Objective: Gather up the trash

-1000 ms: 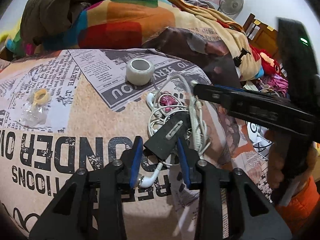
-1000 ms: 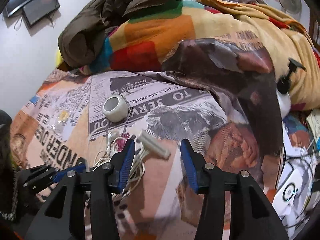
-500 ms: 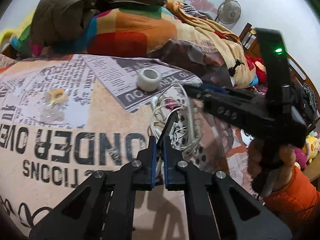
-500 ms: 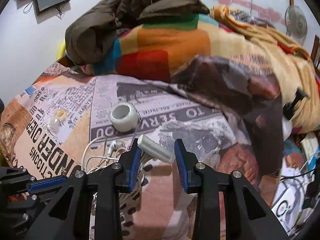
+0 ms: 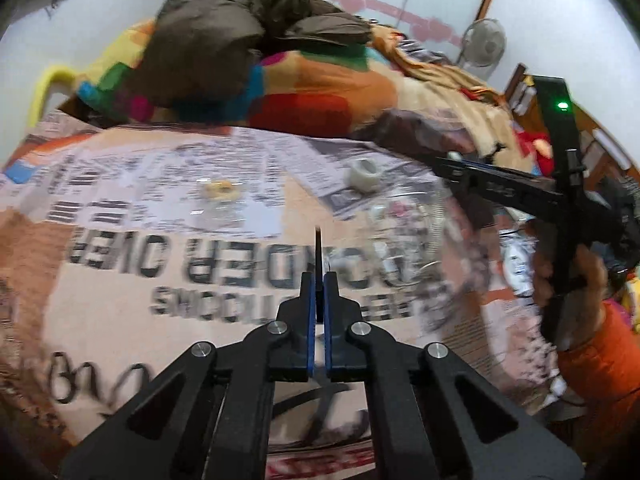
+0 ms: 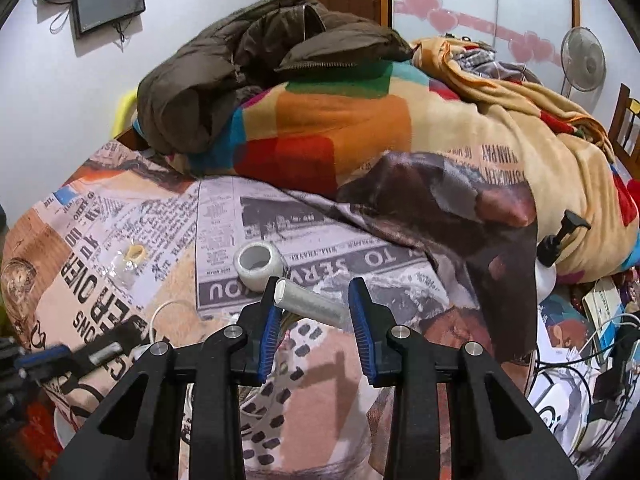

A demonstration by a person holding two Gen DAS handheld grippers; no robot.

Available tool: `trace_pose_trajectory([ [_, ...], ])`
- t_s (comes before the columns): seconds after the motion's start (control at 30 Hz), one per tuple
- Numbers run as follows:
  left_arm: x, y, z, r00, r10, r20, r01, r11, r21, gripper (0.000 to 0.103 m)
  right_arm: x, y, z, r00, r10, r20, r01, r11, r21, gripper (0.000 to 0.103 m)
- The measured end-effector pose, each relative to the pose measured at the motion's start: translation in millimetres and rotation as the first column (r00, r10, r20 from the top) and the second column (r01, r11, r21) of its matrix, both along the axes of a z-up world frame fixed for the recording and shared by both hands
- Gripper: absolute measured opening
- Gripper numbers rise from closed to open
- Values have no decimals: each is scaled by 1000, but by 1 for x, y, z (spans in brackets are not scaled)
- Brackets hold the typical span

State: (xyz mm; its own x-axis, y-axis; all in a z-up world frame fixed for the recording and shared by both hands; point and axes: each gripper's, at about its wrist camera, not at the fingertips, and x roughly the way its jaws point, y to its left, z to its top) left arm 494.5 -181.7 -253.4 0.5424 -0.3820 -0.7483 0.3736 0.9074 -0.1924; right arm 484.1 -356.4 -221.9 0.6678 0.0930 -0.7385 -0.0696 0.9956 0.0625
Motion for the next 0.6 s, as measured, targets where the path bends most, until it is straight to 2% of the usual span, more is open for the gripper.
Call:
trace_pose_trajectory([
  [0.17,1,7,-10,1000,31,5,-31,998,59,2,-2,3,-19,998,21,-61,-20,1000,17,31],
  [0.3,0,-5,-26,1000,0,-14,2,994,105,2,-2,-1,-33,992,31,-120,-26,999,42,32],
  [0.5,8,-9,-45,997,-18,-80,25,996,89,2,-8,-11,-37,987,44,-155,-38,998,43,32],
  [0.6,11,-14,-48,996,-22,-92,32,994,106,14,-13,-14,-37,986,53,-160,-47,998,42,36],
])
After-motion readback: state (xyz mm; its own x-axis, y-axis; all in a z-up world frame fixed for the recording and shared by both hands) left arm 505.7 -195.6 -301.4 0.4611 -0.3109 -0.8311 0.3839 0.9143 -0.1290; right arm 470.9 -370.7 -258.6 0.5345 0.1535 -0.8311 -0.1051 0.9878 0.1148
